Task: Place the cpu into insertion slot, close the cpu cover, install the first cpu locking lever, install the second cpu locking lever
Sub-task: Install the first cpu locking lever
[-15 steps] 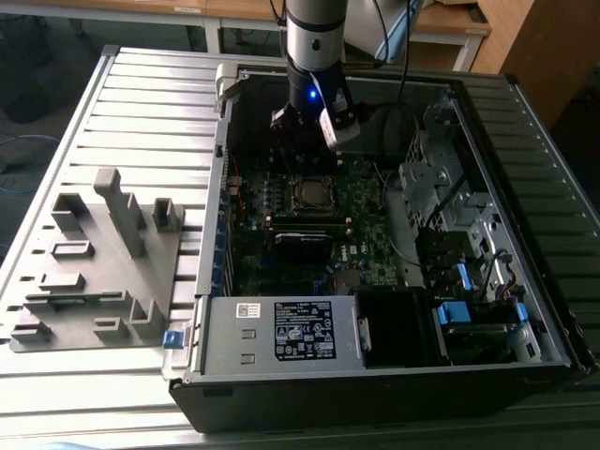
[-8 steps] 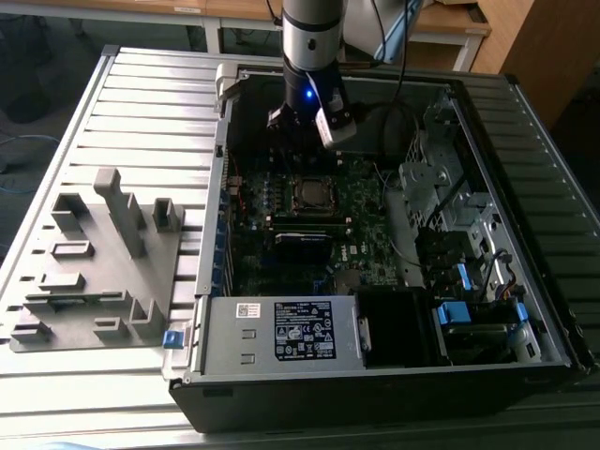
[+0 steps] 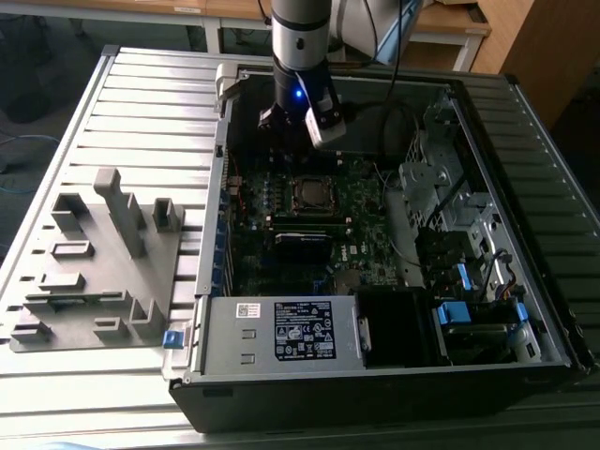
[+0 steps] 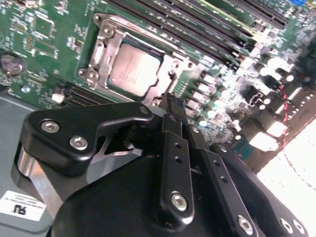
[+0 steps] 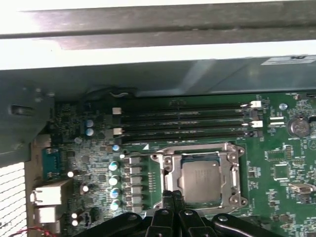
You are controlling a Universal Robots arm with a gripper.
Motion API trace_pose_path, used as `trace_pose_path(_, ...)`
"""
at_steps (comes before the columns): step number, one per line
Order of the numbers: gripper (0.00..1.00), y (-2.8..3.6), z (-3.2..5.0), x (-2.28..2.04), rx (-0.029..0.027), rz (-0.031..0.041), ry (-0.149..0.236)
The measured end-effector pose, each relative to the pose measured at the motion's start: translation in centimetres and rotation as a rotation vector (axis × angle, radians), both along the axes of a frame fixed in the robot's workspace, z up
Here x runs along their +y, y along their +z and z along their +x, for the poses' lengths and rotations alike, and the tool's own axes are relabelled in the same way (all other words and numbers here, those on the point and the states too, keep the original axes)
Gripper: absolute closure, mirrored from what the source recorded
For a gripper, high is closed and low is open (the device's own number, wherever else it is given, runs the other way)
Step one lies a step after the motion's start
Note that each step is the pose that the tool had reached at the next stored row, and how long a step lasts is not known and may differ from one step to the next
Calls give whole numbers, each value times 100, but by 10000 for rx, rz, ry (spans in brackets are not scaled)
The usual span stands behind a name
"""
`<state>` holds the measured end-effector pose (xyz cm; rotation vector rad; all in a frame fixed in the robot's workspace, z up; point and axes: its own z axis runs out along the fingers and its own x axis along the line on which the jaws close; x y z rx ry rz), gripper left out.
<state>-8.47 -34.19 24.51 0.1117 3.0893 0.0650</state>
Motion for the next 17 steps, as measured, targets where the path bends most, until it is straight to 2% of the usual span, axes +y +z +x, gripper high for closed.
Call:
trace_pose_path(9,89,-5,-185,-3,-1,1,-2)
trace_pose_path(13,89,-3,-189,-3,0,-1,0)
trace_pose_path(17,89,33,-189,-3,0,0,-1)
